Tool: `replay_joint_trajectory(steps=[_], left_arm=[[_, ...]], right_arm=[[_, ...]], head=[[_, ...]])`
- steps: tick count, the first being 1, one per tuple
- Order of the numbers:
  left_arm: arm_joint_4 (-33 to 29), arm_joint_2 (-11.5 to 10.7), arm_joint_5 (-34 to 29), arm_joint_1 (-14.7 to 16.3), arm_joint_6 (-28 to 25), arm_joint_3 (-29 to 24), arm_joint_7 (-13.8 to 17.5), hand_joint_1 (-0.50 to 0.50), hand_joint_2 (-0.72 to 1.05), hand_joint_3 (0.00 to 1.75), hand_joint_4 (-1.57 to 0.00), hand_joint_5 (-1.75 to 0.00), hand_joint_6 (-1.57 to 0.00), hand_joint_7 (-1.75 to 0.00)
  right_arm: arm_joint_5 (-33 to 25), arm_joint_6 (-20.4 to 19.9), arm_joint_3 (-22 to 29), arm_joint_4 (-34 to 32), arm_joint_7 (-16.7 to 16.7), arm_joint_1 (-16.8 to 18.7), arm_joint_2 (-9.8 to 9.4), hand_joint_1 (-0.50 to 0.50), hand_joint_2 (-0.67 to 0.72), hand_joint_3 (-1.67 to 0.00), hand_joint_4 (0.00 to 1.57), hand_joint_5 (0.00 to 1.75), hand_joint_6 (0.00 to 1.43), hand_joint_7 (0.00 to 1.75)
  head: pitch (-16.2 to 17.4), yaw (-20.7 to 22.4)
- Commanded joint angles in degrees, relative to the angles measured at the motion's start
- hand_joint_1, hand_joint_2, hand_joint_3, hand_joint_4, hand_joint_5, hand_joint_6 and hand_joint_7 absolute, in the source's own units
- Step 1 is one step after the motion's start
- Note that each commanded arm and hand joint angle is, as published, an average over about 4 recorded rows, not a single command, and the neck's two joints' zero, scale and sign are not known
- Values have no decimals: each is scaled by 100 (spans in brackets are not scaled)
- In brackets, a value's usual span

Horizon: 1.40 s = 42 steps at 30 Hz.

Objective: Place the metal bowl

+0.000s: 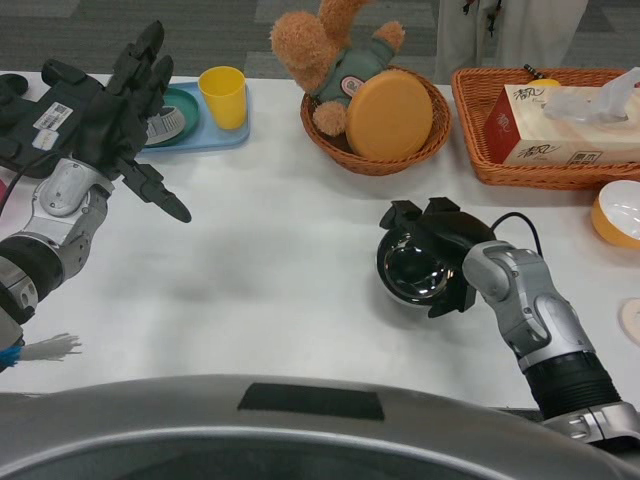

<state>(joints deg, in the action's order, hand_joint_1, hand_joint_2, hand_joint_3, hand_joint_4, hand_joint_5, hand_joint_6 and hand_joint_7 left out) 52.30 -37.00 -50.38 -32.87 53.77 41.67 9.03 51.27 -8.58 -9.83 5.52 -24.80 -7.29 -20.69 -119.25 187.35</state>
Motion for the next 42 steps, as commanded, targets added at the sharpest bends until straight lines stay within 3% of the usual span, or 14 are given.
replay_joint_trajectory(steps=[1,3,5,6,10,13,17,21,26,30,36,40,42], left_arm=[[52,-1,-34,96,-7,-19,-15,-50,-28,9,0,0,0,0],[48,-1,-38,96,-7,-19,-15,-50,-28,9,0,0,0,0],[48,-1,-42,96,-7,-19,-15,-50,-28,9,0,0,0,0],[50,-1,-42,98,-7,-19,-15,-50,-28,9,0,0,0,0],[52,-1,-42,100,-7,-19,-15,-50,-28,9,0,0,0,0],[52,-1,-42,105,-7,-19,-15,-50,-28,9,0,0,0,0],[52,-1,-42,105,-7,-19,-15,-50,-28,9,0,0,0,0],[52,-1,-42,105,-7,-14,-15,-50,-28,9,0,0,0,0],[61,-1,-42,105,-7,-10,-15,-50,-28,9,0,0,0,0],[61,-1,-42,105,-7,-10,-15,-50,-28,9,0,0,0,0],[61,-3,-45,105,-7,-10,-18,-50,-28,9,0,0,0,0],[61,-9,-51,105,-7,-10,-15,-50,-28,9,0,0,0,0],[61,-9,-51,105,-7,-5,-20,-50,-28,9,0,0,0,0]], right_arm=[[-3,37,18,116,-16,26,21,-50,-46,-157,0,155,0,126],[-12,59,27,116,-16,26,21,-50,-41,-151,0,155,0,126],[-30,76,34,116,-21,26,21,-50,-37,-133,0,155,0,122],[-34,78,34,116,-23,26,21,-50,-32,-119,1,155,0,120],[-39,87,34,109,-34,26,21,-46,-2,-38,3,153,0,120],[-39,94,34,107,-47,26,21,-46,17,-22,2,145,0,124],[-78,89,34,98,-51,26,21,-46,50,-12,0,141,0,119],[-61,76,38,58,-51,26,21,-49,69,-6,1,121,0,117],[-39,85,43,-43,-34,30,21,-46,72,0,0,97,0,112],[-87,98,43,-93,47,30,23,-46,72,0,0,68,0,115],[-293,173,120,-192,283,103,34,-46,72,0,0,63,0,119],[-856,252,258,-218,520,197,65,-46,72,0,0,41,0,119],[-1190,252,337,-214,639,232,87,-46,72,0,0,39,0,119]], head=[[8,-3],[8,-4],[15,5],[18,7],[24,11],[19,16],[19,16],[19,16],[30,8],[34,19],[42,29],[33,30],[33,30]])
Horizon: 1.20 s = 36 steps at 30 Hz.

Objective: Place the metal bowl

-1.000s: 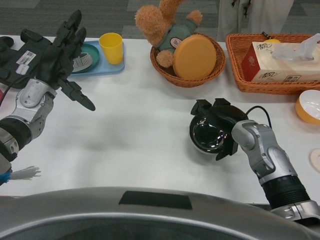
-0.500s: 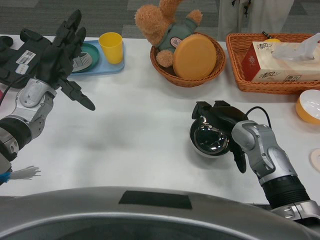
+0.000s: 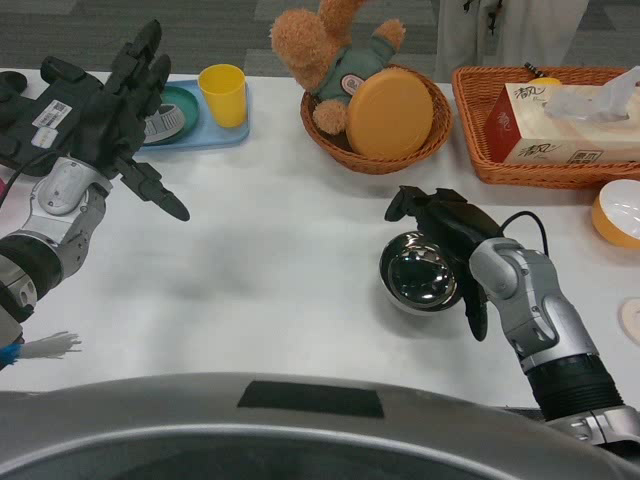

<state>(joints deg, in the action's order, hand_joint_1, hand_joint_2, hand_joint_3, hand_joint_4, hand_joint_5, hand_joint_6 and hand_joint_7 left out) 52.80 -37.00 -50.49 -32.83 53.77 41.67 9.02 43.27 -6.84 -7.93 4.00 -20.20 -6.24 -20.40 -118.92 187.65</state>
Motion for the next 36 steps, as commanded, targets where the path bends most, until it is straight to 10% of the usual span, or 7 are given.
replay_joint_trajectory(steps=[1,14,20,28,36], left_arm=[[11,-9,-40,102,-7,-3,-19,-50,-28,9,0,0,0,0],[15,-5,-40,102,-7,-1,-19,-50,-28,9,0,0,0,0],[20,-1,-40,102,-7,-1,-23,-50,-28,9,0,0,0,0],[20,10,-42,102,-7,-1,-23,-50,-28,9,0,0,0,0],[4,17,-73,161,2,-109,-23,-50,-28,9,0,0,0,0]], right_arm=[[-589,68,188,-55,256,152,75,-46,72,0,0,39,0,119],[-4797,-393,437,351,711,449,365,-42,72,0,0,2,0,91],[-7829,-973,-55,659,614,449,458,-42,72,0,0,0,0,73],[-8785,-1424,-356,466,518,435,563,-42,72,0,0,0,0,56],[-8337,-1698,252,-266,524,418,497,-42,72,0,0,0,0,52]], head=[[0,0],[-102,-81],[-192,-132],[-282,-195],[-363,-264]])
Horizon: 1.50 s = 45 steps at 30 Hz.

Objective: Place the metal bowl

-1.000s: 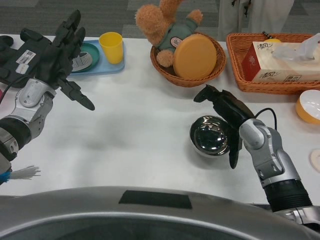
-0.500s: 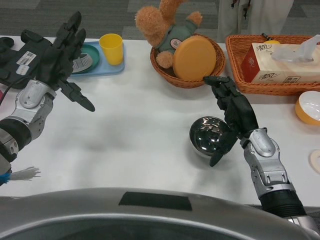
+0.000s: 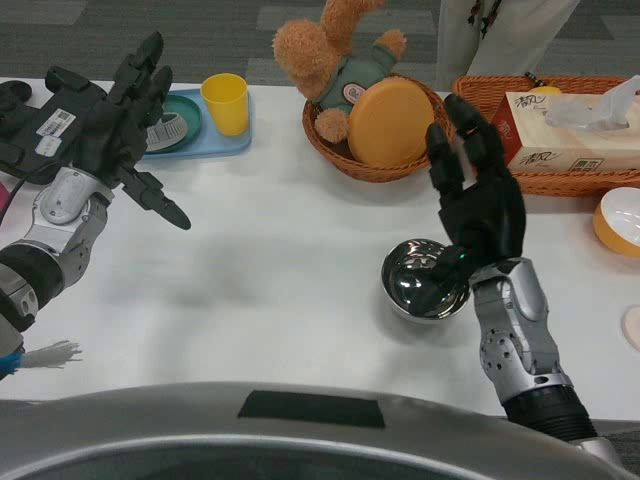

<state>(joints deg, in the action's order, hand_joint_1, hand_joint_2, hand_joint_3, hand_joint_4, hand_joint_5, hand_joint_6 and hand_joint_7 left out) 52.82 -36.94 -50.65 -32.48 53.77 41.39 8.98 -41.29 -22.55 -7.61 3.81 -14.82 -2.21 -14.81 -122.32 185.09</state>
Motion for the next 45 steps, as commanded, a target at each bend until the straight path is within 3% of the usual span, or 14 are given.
replay_joint_trajectory(steps=[1,10,16,29,45], left_arm=[[0,11,-59,130,2,-93,-19,-50,-28,9,0,0,0,0],[-26,-2,-50,136,2,-131,-19,-50,-28,9,0,0,0,0],[-90,-13,-39,141,2,-131,-19,-50,-33,9,0,0,0,0],[-185,104,-41,224,15,-157,-19,-50,-37,9,0,0,0,0],[-193,220,-41,314,72,-366,-26,-50,-37,9,0,0,0,0]], right_arm=[[196,-120,308,-346,-6,26,-84,-42,72,0,0,0,0,52],[877,93,1266,-934,80,81,-128,-42,72,0,0,0,0,49],[1147,157,1559,-1099,93,59,-119,-42,69,0,0,0,0,49],[1426,-4,1636,-939,260,-244,149,-42,66,0,0,0,0,49],[1519,-217,1440,-838,515,-427,153,-44,66,0,0,0,0,42]], head=[[-39,-12],[-168,-100],[-301,-178],[-670,-110],[-1086,-202]])
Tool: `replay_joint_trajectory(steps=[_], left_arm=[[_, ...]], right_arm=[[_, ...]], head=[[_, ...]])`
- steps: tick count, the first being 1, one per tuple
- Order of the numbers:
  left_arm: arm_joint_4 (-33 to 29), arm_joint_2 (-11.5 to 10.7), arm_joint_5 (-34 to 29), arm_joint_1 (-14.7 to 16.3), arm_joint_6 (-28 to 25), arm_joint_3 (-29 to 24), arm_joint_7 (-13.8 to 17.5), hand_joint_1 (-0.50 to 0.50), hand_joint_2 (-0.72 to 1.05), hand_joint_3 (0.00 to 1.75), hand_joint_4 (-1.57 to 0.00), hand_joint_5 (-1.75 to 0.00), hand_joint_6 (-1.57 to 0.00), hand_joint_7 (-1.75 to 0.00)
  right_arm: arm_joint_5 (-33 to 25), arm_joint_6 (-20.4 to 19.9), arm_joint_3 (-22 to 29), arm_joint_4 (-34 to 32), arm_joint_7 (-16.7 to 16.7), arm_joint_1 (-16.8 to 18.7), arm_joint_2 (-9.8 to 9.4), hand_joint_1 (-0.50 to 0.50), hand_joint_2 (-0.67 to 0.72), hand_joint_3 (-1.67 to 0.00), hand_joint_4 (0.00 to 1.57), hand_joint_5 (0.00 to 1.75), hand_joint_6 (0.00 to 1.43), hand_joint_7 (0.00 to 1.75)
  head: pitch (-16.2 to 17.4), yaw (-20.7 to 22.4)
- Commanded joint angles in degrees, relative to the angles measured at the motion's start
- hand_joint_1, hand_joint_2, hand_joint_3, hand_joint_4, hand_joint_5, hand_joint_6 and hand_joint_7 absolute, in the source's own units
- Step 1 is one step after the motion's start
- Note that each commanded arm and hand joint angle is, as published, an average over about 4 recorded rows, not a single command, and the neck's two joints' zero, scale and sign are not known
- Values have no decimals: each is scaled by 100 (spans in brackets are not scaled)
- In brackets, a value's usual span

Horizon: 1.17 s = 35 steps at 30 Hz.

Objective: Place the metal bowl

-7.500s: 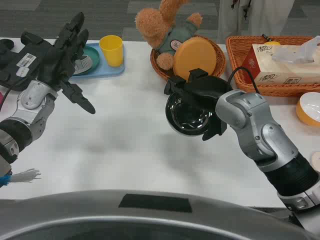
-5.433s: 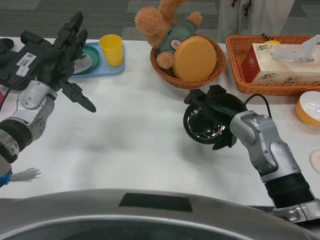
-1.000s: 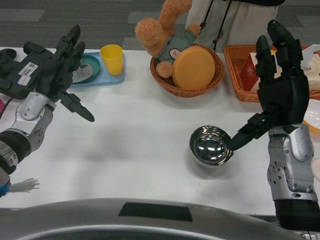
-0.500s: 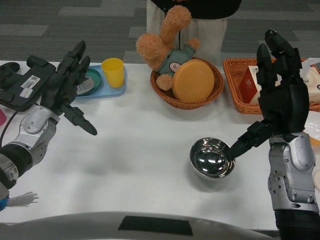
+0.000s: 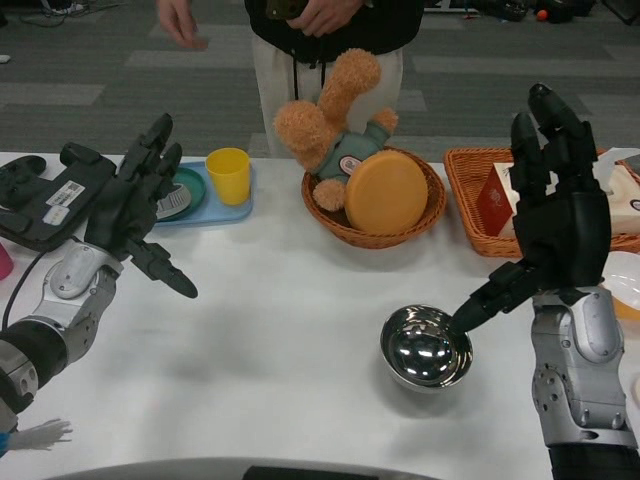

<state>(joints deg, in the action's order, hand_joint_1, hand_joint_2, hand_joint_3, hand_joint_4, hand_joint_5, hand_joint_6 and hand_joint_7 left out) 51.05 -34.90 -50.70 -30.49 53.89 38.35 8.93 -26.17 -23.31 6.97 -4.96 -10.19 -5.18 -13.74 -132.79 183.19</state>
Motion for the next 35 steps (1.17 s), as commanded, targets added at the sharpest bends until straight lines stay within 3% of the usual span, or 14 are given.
replay_joint_trajectory(steps=[1,13,16,35], left_arm=[[-16,19,-37,118,62,-67,-21,-50,-37,9,0,0,0,0],[-16,19,-37,131,86,-74,-23,-50,-35,9,0,0,0,0],[-16,17,-37,131,86,-74,-23,-50,-28,9,0,0,0,0],[-16,-5,-37,149,98,-82,-41,-50,-28,9,0,0,0,0]], right_arm=[[4,-163,-26,44,72,-137,47,-45,66,0,0,0,0,42],[-20,-376,-108,105,272,-141,60,-43,66,0,0,0,0,42],[-31,-404,-119,112,291,-141,77,-46,66,0,0,0,0,42],[-47,-434,-178,119,333,-141,82,-46,66,0,0,0,0,42]], head=[[-71,-15],[-510,-1],[-544,5],[-757,19]])
